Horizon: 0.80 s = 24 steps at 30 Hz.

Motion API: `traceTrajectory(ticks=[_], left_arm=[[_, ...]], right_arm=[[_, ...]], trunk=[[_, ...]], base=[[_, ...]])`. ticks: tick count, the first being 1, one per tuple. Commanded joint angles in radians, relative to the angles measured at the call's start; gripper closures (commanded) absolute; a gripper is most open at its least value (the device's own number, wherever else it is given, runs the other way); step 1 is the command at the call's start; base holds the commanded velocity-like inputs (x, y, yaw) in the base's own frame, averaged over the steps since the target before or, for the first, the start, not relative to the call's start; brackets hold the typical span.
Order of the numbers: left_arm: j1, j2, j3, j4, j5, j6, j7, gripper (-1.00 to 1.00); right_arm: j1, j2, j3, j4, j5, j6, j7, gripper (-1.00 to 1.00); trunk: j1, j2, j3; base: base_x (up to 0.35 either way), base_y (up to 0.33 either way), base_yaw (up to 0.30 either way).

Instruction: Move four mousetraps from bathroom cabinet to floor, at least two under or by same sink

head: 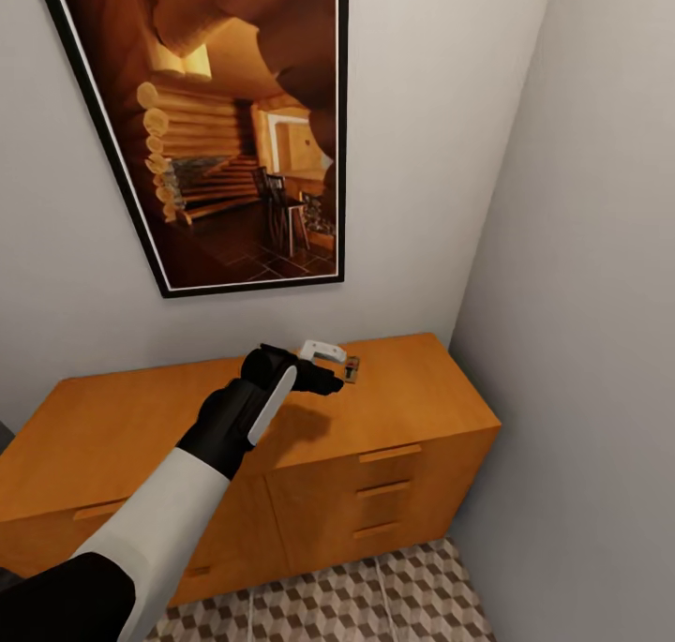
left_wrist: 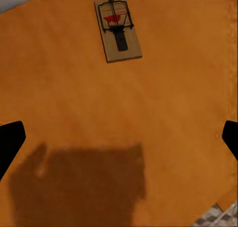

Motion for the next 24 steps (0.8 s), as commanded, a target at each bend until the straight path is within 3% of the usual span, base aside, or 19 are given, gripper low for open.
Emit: traceTrajectory(ticks=[1, 6, 24], left_arm=[[-0.001, 0.0, -0.005, 0.005, 0.001, 0.003, -0.029, -1.0], [0.0, 0.001, -0.012, 0.024, 0.0, 0.0, -0.092, -1.0], [0.0, 0.027, -0.007, 0.018, -0.009, -0.004, -0.096, -1.0]], right_arm=[[-0.001, 0.001, 0.008, 0.001, -0.011, -0.003, 0.0, 1.0], [0.0, 0.004, 0.008, 0.001, -0.013, -0.002, 0.005, 1.0], [0.0, 0.029, 0.008, 0.0, -0.013, 0.026, 0.006, 1.0]], trunk=[[0.0, -0.001, -0.002], [0.0, -0.001, -0.002], [0.0, -0.001, -0.002]], base=[[0.017, 0.0, 0.0], [0.006, 0.0, 0.0], [0.0, 0.0, 0.0]])
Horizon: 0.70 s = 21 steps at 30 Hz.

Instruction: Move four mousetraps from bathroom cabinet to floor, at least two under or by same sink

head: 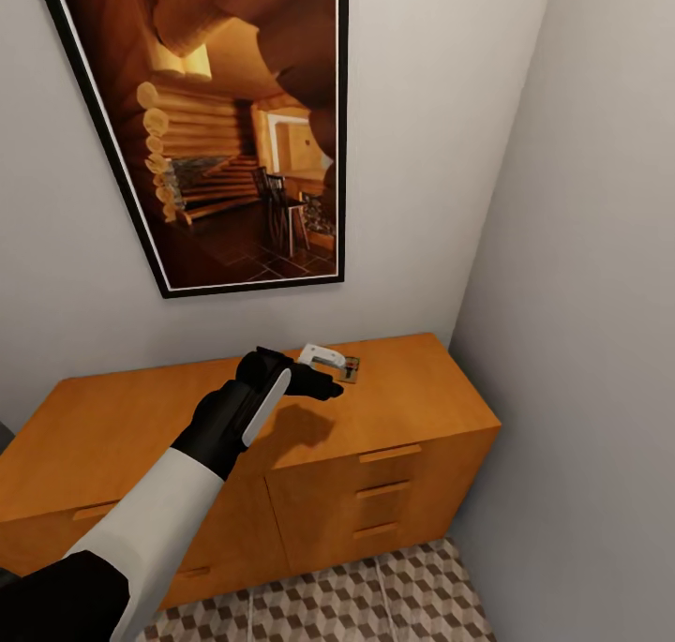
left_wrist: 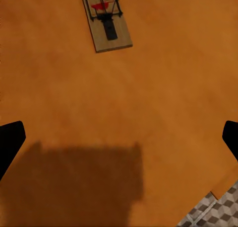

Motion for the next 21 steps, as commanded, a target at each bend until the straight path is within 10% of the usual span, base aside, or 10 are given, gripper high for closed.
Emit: traceTrajectory(ticks=[1, 21], left_arm=[[-0.001, 0.0, 0.0, -0.001, -0.001, 0.004, -0.003, -1.0], [-0.001, 0.003, -0.003, 0.004, -0.001, 0.004, -0.003, -1.0]], right_arm=[[-0.001, 0.0, 0.009, 0.001, -0.01, -0.003, -0.002, 1.0], [-0.001, 0.0, 0.009, 0.0, -0.008, -0.003, -0.002, 1.0]], trunk=[[0.0, -0.001, -0.002], [0.0, -0.001, -0.002]], base=[[0.0, 0.0, 0.0], [0.0, -0.012, 0.0]])
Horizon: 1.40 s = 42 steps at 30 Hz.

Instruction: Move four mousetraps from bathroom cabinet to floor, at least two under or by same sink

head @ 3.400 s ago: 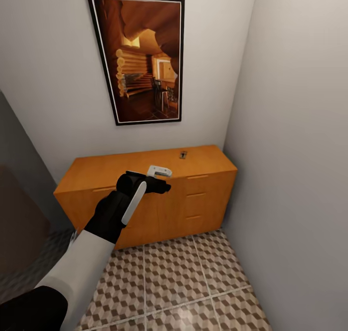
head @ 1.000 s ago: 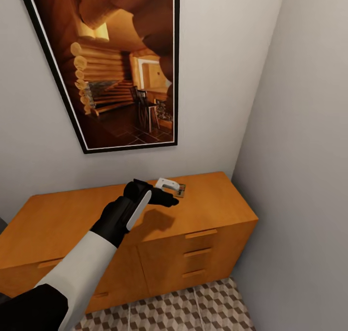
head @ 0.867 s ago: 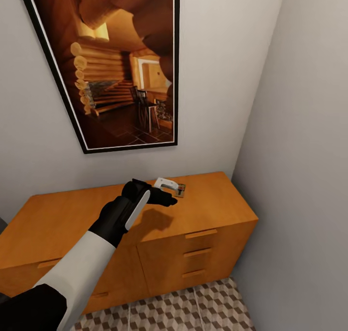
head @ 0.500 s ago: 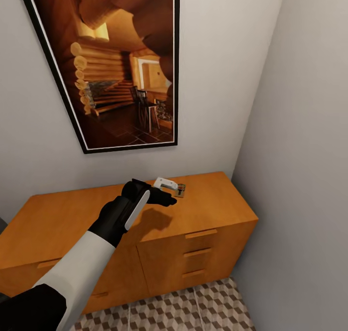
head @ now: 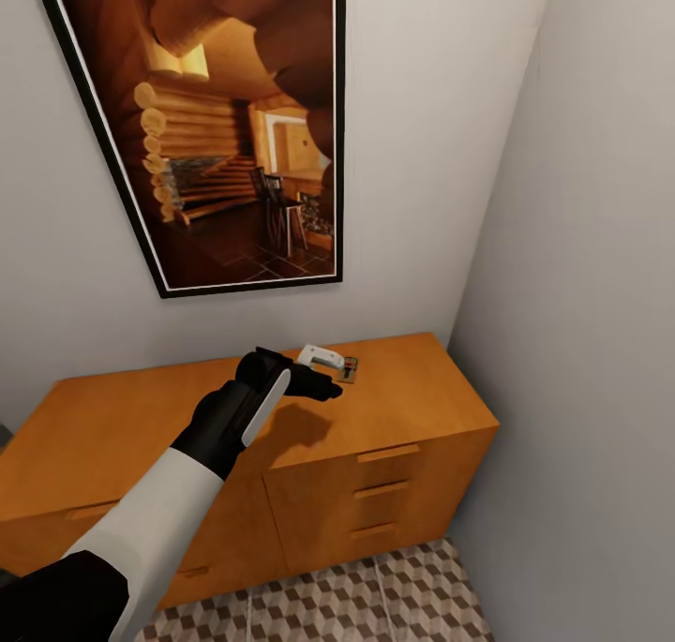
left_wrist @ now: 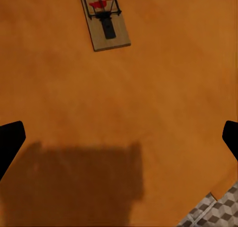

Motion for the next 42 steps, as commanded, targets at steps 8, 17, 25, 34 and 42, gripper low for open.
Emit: traceTrajectory(ticks=[8, 17, 25, 34, 42], left_arm=[[-0.001, -0.001, 0.0, 0.001, -0.001, 0.004, -0.003, -1.0], [-0.001, 0.001, 0.001, 0.0, -0.001, 0.004, -0.003, -1.0], [-0.001, 0.002, 0.002, 0.003, 0.0, 0.004, -0.003, -1.0], [-0.001, 0.002, 0.002, -0.001, 0.0, 0.004, -0.003, -1.0], [-0.001, 0.002, 0.002, 0.002, 0.0, 0.004, -0.003, -1.0]], right_arm=[[-0.001, 0.0, 0.008, 0.001, -0.01, -0.003, -0.002, 1.0], [0.0, 0.0, 0.009, 0.001, -0.009, 0.006, -0.002, 1.0], [0.0, 0.002, 0.009, 0.001, -0.009, 0.046, 0.001, 1.0], [-0.001, 0.002, 0.009, 0.001, -0.009, 0.049, 0.001, 1.0], [0.0, 0.002, 0.01, 0.001, -0.009, 0.049, 0.001, 1.0]], trunk=[[0.0, -0.002, -0.002], [0.0, -0.002, -0.002], [0.0, -0.002, -0.002], [0.0, -0.002, -0.002], [0.0, -0.002, -0.002]], base=[[0.0, -0.227, 0.0], [0.0, -0.055, 0.0], [0.14, -0.002, 0.0], [0.222, 0.0, 0.0], [0.017, 0.0, 0.0]])
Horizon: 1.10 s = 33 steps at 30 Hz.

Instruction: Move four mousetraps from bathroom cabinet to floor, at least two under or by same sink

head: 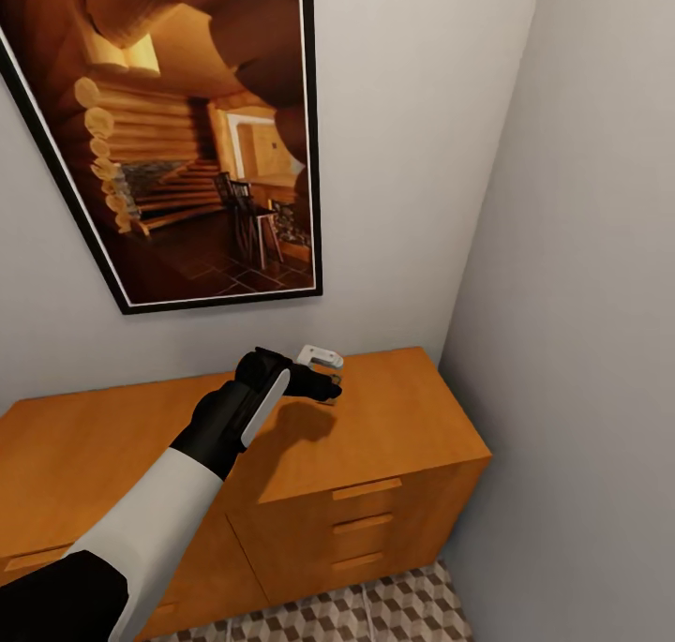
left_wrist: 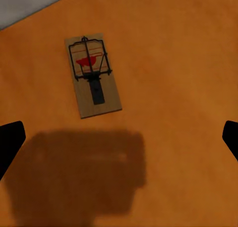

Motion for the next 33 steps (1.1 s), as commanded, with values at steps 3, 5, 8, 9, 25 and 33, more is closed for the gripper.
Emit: traceTrajectory(ticks=[3, 5, 8, 9, 25, 33], left_arm=[[-0.001, 0.0, 0.0, 0.0, -0.001, 0.004, -0.003, -1.0], [-0.001, 0.0, 0.0, 0.001, -0.001, 0.004, -0.003, -1.0], [-0.001, 0.0, 0.0, 0.001, -0.001, 0.004, -0.003, -1.0], [-0.001, 0.0, 0.0, 0.002, -0.001, 0.004, -0.003, -1.0], [0.0, 0.0, 0.0, 0.002, -0.001, 0.003, -0.003, -1.0], [0.001, 0.0, 0.0, 0.002, -0.001, 0.003, -0.002, -1.0]], right_arm=[[-0.001, 0.001, 0.009, 0.001, -0.01, -0.003, -0.002, 1.0], [-0.001, 0.001, 0.009, 0.001, -0.01, -0.003, -0.002, 1.0], [-0.001, 0.002, 0.008, 0.001, -0.01, -0.003, -0.002, 1.0], [-0.001, 0.002, 0.008, 0.001, -0.01, -0.003, -0.002, 1.0], [-0.001, 0.009, 0.008, 0.001, -0.01, -0.003, -0.003, 1.0], [-0.001, 0.009, 0.008, 0.001, -0.01, -0.003, -0.003, 1.0]], trunk=[[0.0, -0.001, -0.002], [0.0, -0.001, -0.002], [0.0, -0.001, -0.002], [0.0, -0.001, -0.002], [0.0, -0.001, -0.003], [0.0, -0.001, -0.006]], base=[[0.001, 0.0, 0.0], [0.0, 0.0, 0.0], [0.0, 0.0, 0.0], [0.0, 0.0, 0.0], [0.0, 0.0, 0.055], [0.0, 0.0, 0.168]])
